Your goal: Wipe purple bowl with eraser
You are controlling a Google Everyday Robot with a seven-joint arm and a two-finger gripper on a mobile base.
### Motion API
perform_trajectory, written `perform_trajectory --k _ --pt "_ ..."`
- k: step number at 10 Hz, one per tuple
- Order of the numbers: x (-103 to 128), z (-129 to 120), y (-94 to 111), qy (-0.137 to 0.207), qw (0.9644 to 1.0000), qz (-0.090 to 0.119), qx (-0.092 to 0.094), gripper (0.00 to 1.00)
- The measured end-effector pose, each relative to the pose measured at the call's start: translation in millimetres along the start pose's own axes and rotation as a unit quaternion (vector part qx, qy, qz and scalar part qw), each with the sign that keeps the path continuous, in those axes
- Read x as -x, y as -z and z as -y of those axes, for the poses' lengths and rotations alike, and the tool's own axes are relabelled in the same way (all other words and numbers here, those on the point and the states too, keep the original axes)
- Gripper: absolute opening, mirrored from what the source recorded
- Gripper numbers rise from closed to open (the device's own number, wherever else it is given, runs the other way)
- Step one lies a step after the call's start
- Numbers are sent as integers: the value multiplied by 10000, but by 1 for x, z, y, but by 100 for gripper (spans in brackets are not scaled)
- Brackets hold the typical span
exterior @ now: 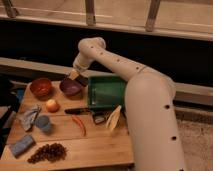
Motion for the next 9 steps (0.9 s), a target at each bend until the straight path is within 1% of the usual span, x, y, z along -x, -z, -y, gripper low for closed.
perform_trajectory --k 2,4,7,8,9 --pt "17 0 -8 118 9998 152 71 0" --pt "26 -2 -14 181 9993 272 159 0" --pt "31 -5 -26 182 9984 457 287 0" --pt "37 -5 -33 203 9979 523 334 2" --pt "45 -7 -42 235 9973 573 394 10"
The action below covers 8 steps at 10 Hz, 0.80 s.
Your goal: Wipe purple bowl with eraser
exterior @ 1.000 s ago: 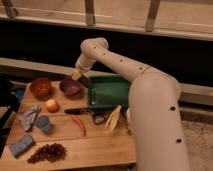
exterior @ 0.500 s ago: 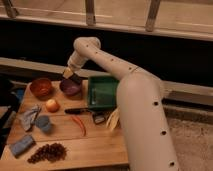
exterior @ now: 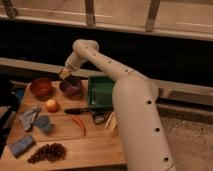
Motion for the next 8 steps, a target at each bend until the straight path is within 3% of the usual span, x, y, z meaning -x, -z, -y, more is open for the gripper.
perform_trajectory --k 2,6,8 --pt "12 1 -15 101 9999 57 91 31" --pt "2 6 -28 51 9999 -60 144 67" --pt "-10 8 -28 -57 9998 -124 157 70"
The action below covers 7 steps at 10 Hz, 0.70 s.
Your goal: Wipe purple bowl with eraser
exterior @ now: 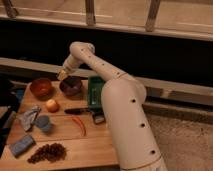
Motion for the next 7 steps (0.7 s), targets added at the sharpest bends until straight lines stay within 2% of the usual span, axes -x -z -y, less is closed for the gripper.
perform_trajectory --k 7 --pt "-1 0 0 -2 10000 -4 1 70"
